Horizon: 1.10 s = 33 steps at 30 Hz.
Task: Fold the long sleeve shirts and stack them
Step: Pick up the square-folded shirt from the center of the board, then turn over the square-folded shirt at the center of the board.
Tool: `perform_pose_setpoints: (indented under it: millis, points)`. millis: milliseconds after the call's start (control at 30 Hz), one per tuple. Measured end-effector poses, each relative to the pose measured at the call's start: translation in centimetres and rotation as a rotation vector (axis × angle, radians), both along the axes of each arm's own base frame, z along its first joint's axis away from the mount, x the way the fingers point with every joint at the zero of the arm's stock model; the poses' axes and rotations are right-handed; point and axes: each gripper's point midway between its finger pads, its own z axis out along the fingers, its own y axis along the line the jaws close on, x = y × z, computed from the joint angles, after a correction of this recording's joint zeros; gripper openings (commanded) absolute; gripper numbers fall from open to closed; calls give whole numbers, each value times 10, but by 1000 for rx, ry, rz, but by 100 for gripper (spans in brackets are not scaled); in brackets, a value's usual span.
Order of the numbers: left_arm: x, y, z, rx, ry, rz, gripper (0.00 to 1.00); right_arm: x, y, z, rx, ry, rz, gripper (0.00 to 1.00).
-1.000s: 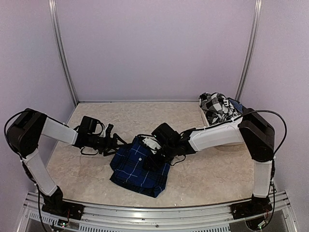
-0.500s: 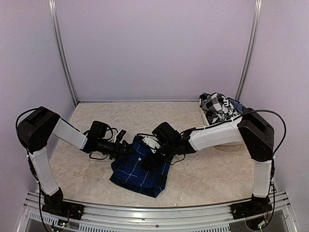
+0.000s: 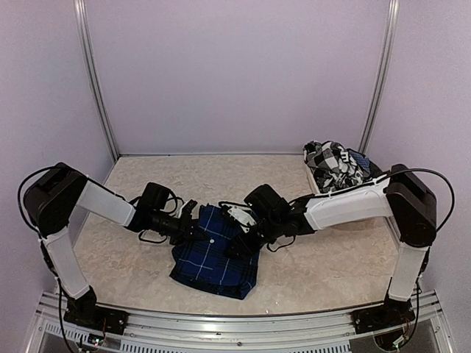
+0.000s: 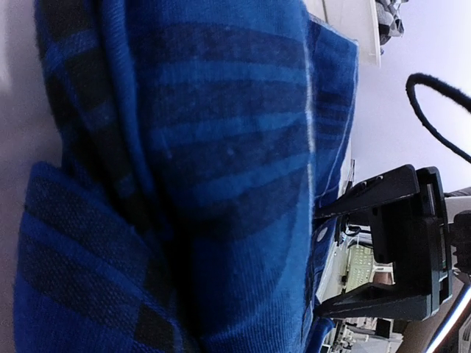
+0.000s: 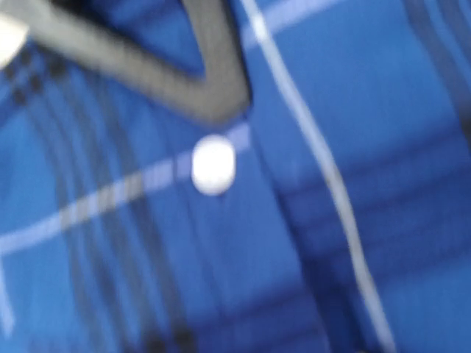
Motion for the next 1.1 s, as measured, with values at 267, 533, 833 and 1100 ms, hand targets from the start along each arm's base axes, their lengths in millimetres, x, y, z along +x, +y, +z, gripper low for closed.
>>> perform_pose_setpoints:
  millis: [267,533,833,1100]
  points:
    - [63,13,114,202,-270,123,0,8,-62,87,71,-116,-132,68]
    - [100,63,234,611,-545,394,0,36,-137,133,70,-226,-348,69]
    - [107,138,206,1248,-485,487,0,42,-165,138,49,-249,-419,70]
    - [108,122,125,1498,-400,282,4,39,-173,121,7,-222,-433,70]
